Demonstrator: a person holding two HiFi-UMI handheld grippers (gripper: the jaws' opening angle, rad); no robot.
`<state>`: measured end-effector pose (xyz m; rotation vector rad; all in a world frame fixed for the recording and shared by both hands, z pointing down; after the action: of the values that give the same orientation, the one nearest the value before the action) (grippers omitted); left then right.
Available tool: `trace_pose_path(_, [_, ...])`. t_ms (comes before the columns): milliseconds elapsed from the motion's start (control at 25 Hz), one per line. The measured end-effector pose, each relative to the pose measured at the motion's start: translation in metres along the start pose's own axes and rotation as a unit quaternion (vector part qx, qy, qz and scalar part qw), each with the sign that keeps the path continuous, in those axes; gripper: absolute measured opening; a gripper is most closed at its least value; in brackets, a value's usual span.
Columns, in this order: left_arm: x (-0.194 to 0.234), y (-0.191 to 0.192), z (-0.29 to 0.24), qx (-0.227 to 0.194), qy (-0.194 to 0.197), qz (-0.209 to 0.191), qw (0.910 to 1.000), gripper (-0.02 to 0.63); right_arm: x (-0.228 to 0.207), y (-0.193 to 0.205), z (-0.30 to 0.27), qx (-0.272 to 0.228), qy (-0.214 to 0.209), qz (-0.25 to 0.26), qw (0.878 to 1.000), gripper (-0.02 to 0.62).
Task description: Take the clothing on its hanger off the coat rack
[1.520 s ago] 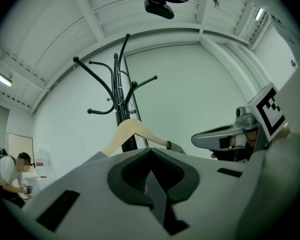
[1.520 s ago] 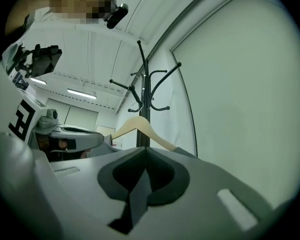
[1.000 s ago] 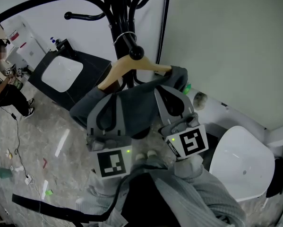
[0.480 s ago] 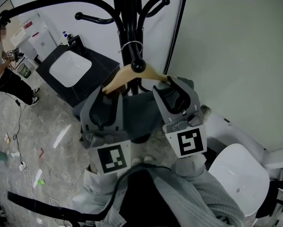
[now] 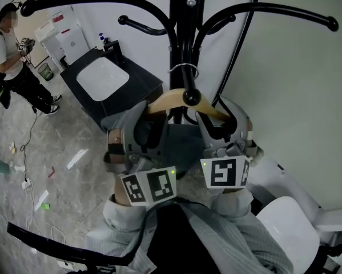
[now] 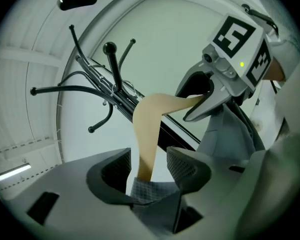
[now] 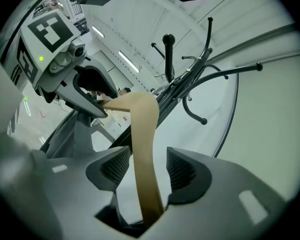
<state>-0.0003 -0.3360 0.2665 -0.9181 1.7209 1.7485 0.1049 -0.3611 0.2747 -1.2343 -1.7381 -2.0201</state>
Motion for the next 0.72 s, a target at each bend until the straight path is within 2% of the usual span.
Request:
trace_pose_path(80, [-0.003,0.002,-0.008,0.008,-0.008,-0.004,0.9999,0.207,-0.001,0.003,-0.004,-0.003,0.005,0.007,1.000,0.201])
trace_pose_path(240, [0.002,0.004,-0.013,0.021,-0.045,-0.021,0.9985,0.204,0.001,0.001,-0.004,-0.012,0.010,0.036,0.999,0.111])
trace_pose_path(280, [0.003,0.004,-0.013,0.026,-0.048,-0.018,0.9983,0.186,0.003,0.001,-0.005,-0.012,0.011,0.044,0.999,0.096])
trace_pose_path(320, [0.005,0.004,-0.013,0.030,-0.050,-0.017,0.9981,0.124,0.004,0.001,-0.005,-0.014,0.011,0.048,0.999,0.087])
trace_pose_path(520, [0.006,0.005,-0.013,0.041,-0.052,-0.022,0.9975,0.114,0.005,0.001,-0.007,-0.017,0.011,0.048,0.999,0.084])
trace_pose_path(720, [0.015,-0.007,-0.001,0.018,-0.073,-0.026,0.9968,0.114,-0.002,-0.010,0.004,-0.029,0.025,0.048,0.998,0.084])
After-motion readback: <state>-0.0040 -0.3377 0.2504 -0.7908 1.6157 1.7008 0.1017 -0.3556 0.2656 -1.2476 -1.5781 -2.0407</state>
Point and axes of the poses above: the fingertips, and each gripper's own axes: z backward along the fingers, x to its left, y out of its underside, the point moved 1 cm from there along z, backward along the fingers, and after that the axes turned 5 degrees about x, right-handed, at the moved point
